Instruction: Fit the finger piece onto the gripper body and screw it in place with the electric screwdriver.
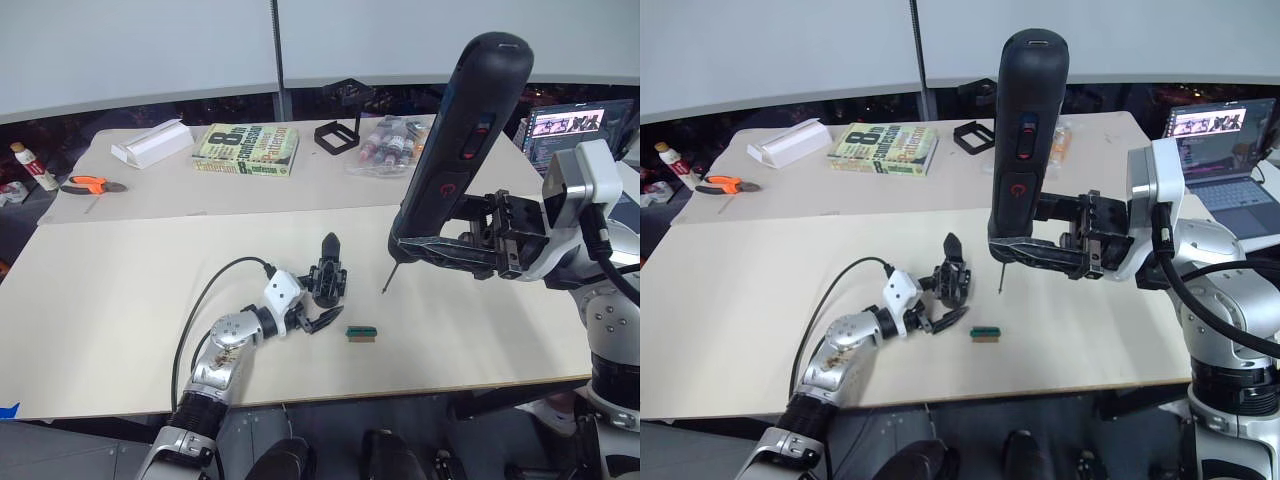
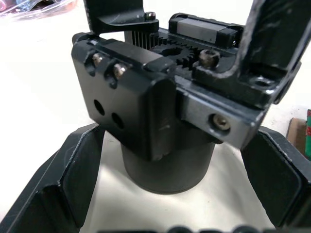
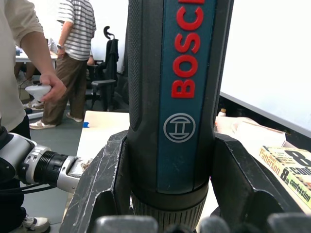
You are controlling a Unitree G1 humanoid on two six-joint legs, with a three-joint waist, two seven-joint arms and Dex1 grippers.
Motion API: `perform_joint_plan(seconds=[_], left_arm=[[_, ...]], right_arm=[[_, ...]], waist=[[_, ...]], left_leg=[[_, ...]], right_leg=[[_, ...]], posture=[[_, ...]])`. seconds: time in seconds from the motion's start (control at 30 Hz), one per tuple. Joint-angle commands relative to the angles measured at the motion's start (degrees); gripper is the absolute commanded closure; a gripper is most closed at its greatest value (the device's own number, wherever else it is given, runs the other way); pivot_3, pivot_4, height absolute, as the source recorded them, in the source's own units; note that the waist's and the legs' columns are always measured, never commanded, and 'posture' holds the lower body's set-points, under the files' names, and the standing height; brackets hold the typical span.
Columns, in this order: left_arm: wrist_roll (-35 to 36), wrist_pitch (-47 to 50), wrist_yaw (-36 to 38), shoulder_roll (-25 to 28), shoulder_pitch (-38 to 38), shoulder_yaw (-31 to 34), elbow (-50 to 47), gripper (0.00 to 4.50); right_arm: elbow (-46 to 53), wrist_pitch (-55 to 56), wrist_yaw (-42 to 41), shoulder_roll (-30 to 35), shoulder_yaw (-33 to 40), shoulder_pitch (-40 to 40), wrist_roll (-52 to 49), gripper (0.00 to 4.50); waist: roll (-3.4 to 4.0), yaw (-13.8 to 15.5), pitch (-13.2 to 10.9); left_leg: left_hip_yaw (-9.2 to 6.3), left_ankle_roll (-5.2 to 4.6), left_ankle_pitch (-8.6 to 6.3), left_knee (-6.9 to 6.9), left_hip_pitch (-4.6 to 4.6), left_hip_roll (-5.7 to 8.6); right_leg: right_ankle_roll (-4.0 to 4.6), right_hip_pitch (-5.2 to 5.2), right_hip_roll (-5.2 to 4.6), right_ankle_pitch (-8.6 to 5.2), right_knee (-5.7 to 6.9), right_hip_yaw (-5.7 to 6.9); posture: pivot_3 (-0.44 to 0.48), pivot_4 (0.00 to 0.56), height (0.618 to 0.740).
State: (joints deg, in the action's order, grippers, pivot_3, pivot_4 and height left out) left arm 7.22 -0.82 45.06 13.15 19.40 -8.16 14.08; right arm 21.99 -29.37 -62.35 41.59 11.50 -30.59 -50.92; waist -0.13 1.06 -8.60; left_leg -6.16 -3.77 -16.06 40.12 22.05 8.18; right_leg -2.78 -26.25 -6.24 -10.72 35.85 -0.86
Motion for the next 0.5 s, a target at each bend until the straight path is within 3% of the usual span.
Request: perform_joint_plan(seconds=[0.03,0.37,0.47,0.5], left_arm=[[1.33,-0.54,1.52,0.63,1.26,0.40,0.88,0.06],[0.98,-1.71,1.62,-0.41,4.08,-0.09,5.45,0.06],[0.70,-2.06,1.26,-0.35,4.61,0.07,6.54,0.91],[0.74,-2.21,1.36,-0.25,4.73,0.14,6.87,1.39]], right_arm=[[1.55,0.66,0.11,-0.19,0.95,-1.79,-1.66,2.57],[1.53,0.58,0.24,-0.37,0.83,-1.95,-1.55,2.57],[1.56,0.51,0.29,-0.30,0.89,-1.97,-1.61,2.57],[1.59,0.47,0.32,-0.28,0.91,-2.00,-1.65,2.57]], waist=[[0.00,-0.02,0.00],[0.00,0.11,0.00],[0.00,0.21,0.00],[0.00,0.23,0.00]], left_leg=[[0.00,0.00,0.00,0.00,0.00,0.00],[0.00,0.00,0.00,0.01,0.00,0.00],[0.00,0.00,0.00,0.01,-0.01,0.00],[0.00,0.00,0.00,0.02,-0.01,0.00]], right_leg=[[0.00,0.00,0.00,0.00,0.00,0.00],[0.00,0.01,-0.02,0.00,0.00,0.01],[0.00,0.02,-0.02,0.00,0.01,0.01],[0.00,0.02,-0.02,0.00,0.01,0.01]], posture=[[0.000,0.150,0.740],[0.000,0.150,0.740],[0.000,0.150,0.740],[0.000,0.150,0.740]])
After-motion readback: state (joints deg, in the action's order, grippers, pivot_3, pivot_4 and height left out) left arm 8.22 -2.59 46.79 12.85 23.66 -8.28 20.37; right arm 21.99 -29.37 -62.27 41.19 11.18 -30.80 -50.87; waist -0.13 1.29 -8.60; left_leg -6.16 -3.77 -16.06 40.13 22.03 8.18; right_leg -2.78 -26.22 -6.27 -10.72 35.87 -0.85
